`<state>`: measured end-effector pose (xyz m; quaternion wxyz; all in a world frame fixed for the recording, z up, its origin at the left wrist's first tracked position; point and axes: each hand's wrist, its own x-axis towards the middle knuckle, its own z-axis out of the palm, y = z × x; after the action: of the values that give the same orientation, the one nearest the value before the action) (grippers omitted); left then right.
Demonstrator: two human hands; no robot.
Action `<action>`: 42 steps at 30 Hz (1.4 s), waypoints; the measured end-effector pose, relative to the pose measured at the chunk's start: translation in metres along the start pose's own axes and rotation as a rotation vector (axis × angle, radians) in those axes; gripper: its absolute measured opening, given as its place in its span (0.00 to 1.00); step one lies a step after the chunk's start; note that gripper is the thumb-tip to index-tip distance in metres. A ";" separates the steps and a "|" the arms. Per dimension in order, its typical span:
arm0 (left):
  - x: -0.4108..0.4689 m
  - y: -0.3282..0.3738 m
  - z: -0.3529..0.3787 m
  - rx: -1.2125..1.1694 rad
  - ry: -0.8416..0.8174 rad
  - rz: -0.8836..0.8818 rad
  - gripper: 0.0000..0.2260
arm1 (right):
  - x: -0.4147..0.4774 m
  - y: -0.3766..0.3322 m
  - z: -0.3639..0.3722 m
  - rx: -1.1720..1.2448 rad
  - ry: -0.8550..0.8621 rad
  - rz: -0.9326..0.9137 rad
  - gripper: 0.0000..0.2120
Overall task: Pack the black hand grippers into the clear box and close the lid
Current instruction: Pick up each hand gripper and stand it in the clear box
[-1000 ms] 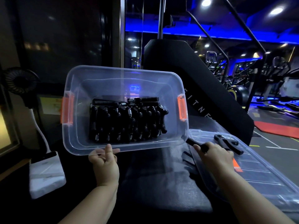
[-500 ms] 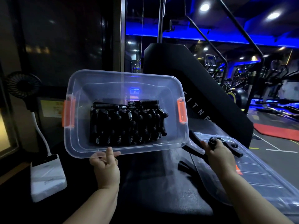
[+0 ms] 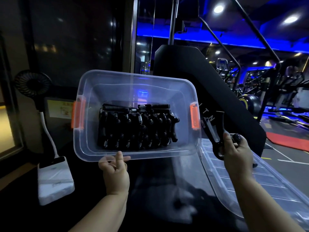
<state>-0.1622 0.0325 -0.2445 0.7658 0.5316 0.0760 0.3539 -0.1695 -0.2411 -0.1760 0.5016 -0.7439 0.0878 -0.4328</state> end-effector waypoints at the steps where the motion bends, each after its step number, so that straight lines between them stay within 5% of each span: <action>1: 0.000 0.001 0.000 -0.003 -0.002 -0.001 0.09 | -0.002 -0.002 0.002 0.036 0.012 -0.011 0.09; 7: 0.002 0.000 -0.001 -0.012 -0.004 -0.016 0.09 | -0.015 -0.013 0.014 0.148 -0.017 -0.080 0.04; 11: 0.001 0.000 -0.002 -0.020 -0.019 -0.022 0.09 | -0.024 -0.016 0.028 0.086 -0.168 -0.092 0.13; 22: 0.003 0.000 -0.003 -0.031 -0.029 -0.067 0.08 | -0.034 -0.046 0.082 -0.183 -0.342 -0.251 0.06; 42: 0.003 -0.003 -0.005 0.036 0.001 -0.126 0.06 | -0.036 -0.076 0.156 -0.352 -0.505 -0.382 0.12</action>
<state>-0.1612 0.0378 -0.2486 0.7769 0.5391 0.1159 0.3040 -0.1006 -0.0796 -0.1532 0.2817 -0.9053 -0.1065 -0.2995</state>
